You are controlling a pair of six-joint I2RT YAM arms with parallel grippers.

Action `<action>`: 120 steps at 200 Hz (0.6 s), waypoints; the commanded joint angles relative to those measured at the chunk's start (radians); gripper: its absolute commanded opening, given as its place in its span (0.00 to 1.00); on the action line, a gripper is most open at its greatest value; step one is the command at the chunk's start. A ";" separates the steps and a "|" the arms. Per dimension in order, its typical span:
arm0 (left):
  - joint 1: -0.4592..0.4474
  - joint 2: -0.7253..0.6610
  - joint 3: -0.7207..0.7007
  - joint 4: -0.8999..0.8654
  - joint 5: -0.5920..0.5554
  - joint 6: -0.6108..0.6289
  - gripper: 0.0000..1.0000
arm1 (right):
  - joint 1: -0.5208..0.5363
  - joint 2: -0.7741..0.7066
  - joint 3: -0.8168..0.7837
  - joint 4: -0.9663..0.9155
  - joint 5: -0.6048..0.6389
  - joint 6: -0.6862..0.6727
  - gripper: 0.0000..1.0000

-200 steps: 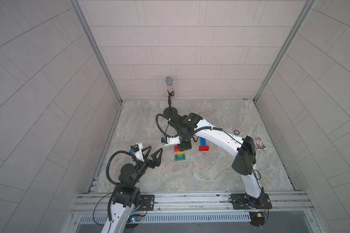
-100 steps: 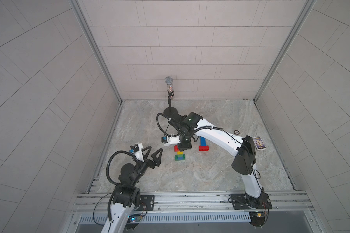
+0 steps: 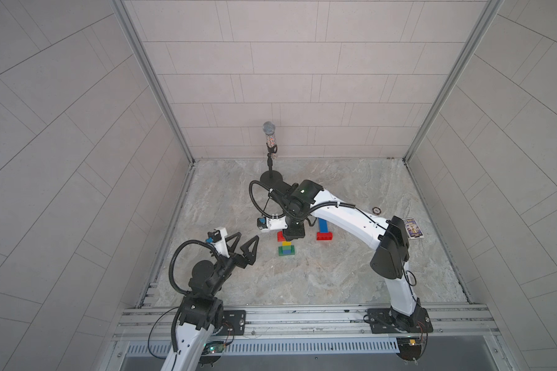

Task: Assemble the number 1 with lego
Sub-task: Assemble the lego brick with the lego brick.

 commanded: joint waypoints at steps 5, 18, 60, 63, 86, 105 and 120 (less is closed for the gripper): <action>-0.002 -0.002 -0.016 0.016 -0.001 -0.007 1.00 | 0.041 0.205 -0.108 -0.045 -0.004 0.015 0.00; -0.002 -0.003 -0.016 0.015 -0.003 -0.007 1.00 | 0.041 0.197 -0.108 -0.042 -0.008 0.019 0.00; -0.002 -0.004 -0.016 0.016 -0.003 -0.007 1.00 | 0.040 0.137 -0.105 -0.031 -0.013 0.026 0.01; -0.003 -0.004 -0.016 0.016 -0.002 -0.007 1.00 | 0.041 0.132 -0.103 -0.031 -0.014 0.028 0.01; -0.003 -0.002 -0.016 0.016 -0.004 -0.007 1.00 | 0.040 0.099 -0.090 -0.027 -0.020 0.035 0.11; -0.003 -0.002 -0.016 0.015 -0.005 -0.008 1.00 | 0.040 0.077 -0.082 -0.013 -0.011 0.044 0.21; -0.003 -0.002 -0.017 0.015 -0.005 -0.008 1.00 | 0.040 0.058 -0.084 0.002 -0.003 0.050 0.31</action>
